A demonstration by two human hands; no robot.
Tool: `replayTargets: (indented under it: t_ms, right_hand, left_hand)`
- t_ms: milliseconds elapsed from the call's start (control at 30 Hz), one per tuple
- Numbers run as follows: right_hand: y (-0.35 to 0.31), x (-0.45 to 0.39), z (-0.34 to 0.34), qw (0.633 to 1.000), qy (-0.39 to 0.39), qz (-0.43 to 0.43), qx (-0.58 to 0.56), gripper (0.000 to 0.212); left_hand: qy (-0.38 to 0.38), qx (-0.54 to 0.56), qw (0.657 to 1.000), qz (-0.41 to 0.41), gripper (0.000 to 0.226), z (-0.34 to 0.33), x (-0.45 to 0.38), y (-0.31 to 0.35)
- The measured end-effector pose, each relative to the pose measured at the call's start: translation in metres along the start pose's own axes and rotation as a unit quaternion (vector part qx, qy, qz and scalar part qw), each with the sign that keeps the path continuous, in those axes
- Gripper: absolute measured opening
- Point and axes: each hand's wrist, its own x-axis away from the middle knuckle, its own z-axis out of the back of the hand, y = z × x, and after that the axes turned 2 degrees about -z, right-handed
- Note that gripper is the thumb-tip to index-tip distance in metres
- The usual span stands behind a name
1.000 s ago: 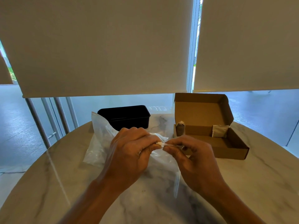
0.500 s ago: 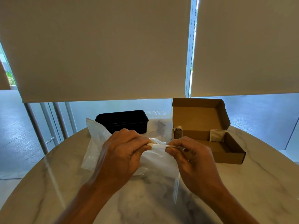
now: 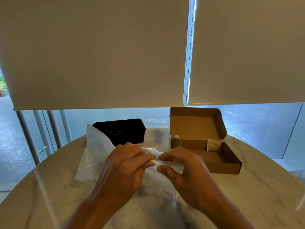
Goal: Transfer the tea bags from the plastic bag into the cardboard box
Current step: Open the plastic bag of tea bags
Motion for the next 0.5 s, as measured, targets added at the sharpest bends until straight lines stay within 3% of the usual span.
replayTargets:
  t_ms: [100,200,300,500]
  right_hand:
    - [0.0036,-0.0002,-0.0029,0.999,0.036,0.012,-0.012,0.009]
    - [0.0049,-0.0017,-0.0043,0.997,0.06,0.025,-0.029,0.029]
    - [0.0025,-0.0024,-0.006,0.998,0.057,0.027,-0.012,0.042]
    - [0.0041,-0.0032,-0.0059,0.997,0.066,0.026,-0.017,0.041]
  left_hand:
    - [-0.002,-0.013,1.0,-0.025,0.041,0.0016,-0.0017,-0.0007]
    - [-0.004,-0.031,0.998,-0.049,0.054,0.0049,-0.0048,-0.0023]
    - [-0.001,-0.037,0.998,-0.049,0.054,0.0069,-0.0059,-0.0032]
    - [0.008,-0.031,0.999,-0.044,0.044,0.0057,-0.0043,-0.0085]
